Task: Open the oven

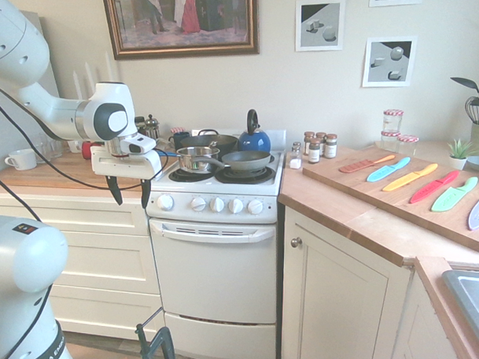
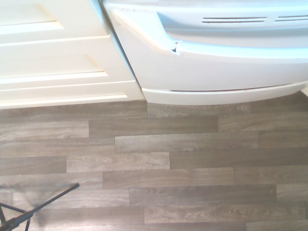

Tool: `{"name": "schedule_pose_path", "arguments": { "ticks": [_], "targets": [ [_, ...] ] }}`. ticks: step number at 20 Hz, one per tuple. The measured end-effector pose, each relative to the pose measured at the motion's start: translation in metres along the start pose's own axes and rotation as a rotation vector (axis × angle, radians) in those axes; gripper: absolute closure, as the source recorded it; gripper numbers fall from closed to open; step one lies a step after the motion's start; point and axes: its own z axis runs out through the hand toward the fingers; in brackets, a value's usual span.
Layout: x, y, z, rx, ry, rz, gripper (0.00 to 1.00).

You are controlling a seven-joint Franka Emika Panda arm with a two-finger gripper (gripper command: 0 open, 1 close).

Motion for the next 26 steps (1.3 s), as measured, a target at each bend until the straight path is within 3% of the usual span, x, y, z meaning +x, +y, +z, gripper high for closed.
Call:
{"name": "schedule_pose_path", "arguments": {
  "ticks": [6, 14, 21, 26],
  "targets": [
    [0.010, 0.005, 0.023, -0.026, 0.019, 0.045, 0.00],
    [0.059, 0.021, 0.145, 0.022, 0.068, 0.132, 0.00],
    [0.128, -0.012, 0.153, 0.081, 0.117, 0.101, 0.00],
    [0.152, -0.022, 0.178, 0.068, 0.114, 0.087, 0.00]
  ]
}}
